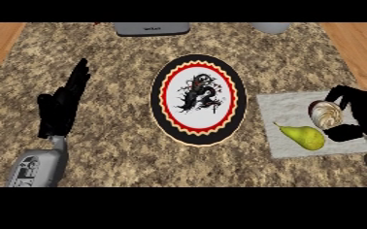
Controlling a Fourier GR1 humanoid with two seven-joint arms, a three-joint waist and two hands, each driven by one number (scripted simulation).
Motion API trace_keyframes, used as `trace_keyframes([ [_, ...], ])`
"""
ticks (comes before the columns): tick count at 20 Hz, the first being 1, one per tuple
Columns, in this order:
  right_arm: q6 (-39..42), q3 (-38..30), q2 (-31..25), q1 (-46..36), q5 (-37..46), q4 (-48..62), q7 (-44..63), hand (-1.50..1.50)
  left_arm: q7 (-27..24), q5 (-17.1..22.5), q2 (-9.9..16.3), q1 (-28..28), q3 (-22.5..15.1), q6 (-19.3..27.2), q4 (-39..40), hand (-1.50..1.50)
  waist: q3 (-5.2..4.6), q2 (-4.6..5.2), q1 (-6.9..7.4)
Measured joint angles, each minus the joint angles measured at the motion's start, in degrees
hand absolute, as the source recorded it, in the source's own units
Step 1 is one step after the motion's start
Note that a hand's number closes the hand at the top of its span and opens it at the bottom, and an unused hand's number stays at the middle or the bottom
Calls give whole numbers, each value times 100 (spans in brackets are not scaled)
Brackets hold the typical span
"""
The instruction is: Pick the cupcake from the placemat and place it in the plate
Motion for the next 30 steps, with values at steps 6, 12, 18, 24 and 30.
trace_keyframes([
  [6, -131, 71, 260, 578, -163, -2214, 351, 150, -18, 0, -22, -55, -14, -48, 28, 0, 8, 35, 74],
  [12, 454, 568, 645, 448, -211, -3750, 1279, 150, 102, -21, -98, -101, -102, -100, -92, 0, 14, 79, 243],
  [18, 722, 1231, 1390, -237, 42, -3636, 2066, 150, 13, -107, -207, -217, -138, -105, 42, 0, 19, 110, 334],
  [24, 617, 1589, 2156, -1221, 320, -2475, 2289, 150, 23, -125, -185, -395, -45, -171, 198, 0, 22, 124, 368],
  [30, 348, 1922, 2630, -2030, 1082, -902, 2454, 150, 36, -128, -199, -389, -37, -219, 122, 0, 22, 134, 423],
])
